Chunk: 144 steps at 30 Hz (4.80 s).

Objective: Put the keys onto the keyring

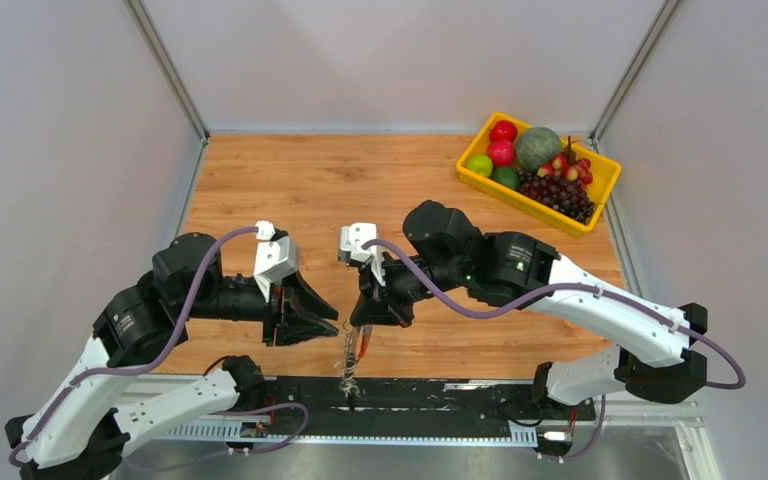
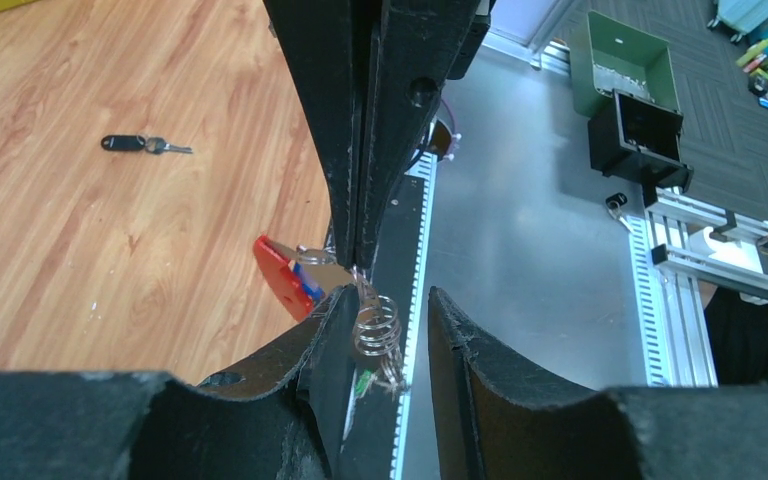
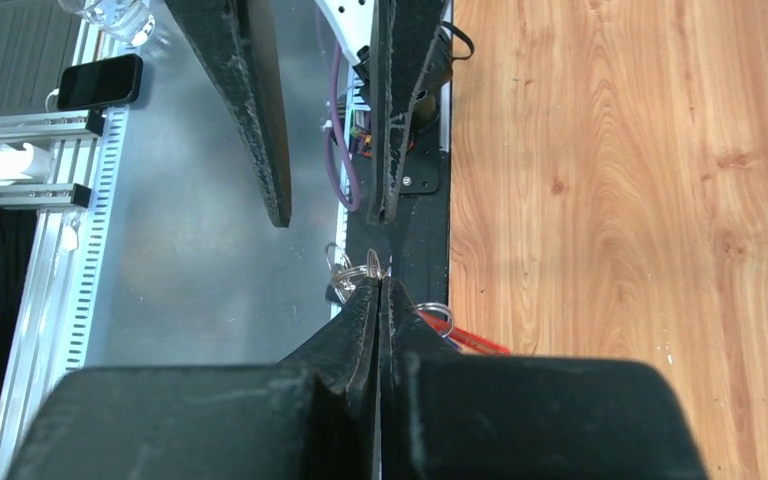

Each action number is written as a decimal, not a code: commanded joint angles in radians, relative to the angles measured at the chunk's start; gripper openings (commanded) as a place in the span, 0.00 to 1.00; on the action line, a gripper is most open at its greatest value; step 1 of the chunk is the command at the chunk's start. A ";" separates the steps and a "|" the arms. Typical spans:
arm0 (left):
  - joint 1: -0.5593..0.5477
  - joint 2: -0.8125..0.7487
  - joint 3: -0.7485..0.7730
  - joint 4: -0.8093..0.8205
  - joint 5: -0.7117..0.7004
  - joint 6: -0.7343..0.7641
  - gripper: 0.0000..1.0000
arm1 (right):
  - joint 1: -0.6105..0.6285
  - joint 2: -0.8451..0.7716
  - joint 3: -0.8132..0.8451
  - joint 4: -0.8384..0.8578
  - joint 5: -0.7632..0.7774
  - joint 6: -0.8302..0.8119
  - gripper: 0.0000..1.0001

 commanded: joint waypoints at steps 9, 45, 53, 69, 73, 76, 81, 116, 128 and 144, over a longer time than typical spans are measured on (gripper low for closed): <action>-0.002 0.014 -0.023 -0.003 0.031 0.063 0.41 | -0.009 0.027 0.072 0.070 -0.071 0.032 0.00; -0.002 -0.039 -0.098 0.130 -0.059 0.100 0.00 | -0.011 -0.002 0.100 0.086 -0.048 0.060 0.22; -0.002 -0.176 -0.193 0.409 -0.086 0.051 0.00 | -0.011 -0.129 0.038 0.182 0.066 0.079 0.50; -0.001 -0.409 -0.526 1.067 -0.187 -0.145 0.00 | 0.038 -0.199 -0.104 0.416 0.068 -0.106 0.46; -0.001 -0.423 -0.564 1.125 -0.221 -0.177 0.00 | 0.067 -0.190 -0.103 0.443 0.096 -0.137 0.44; -0.001 -0.426 -0.597 1.194 -0.232 -0.207 0.00 | 0.086 -0.177 -0.096 0.451 0.112 -0.162 0.42; -0.001 -0.420 -0.658 1.314 -0.244 -0.282 0.00 | 0.100 -0.143 -0.079 0.467 0.148 -0.195 0.37; -0.001 -0.423 -0.727 1.462 -0.240 -0.356 0.00 | 0.115 -0.097 -0.034 0.529 0.147 -0.222 0.27; -0.002 -0.428 -0.737 1.481 -0.257 -0.357 0.00 | 0.117 -0.081 -0.034 0.528 0.133 -0.219 0.18; -0.002 -0.432 -0.751 1.546 -0.263 -0.362 0.00 | 0.116 -0.071 -0.027 0.510 0.127 -0.217 0.00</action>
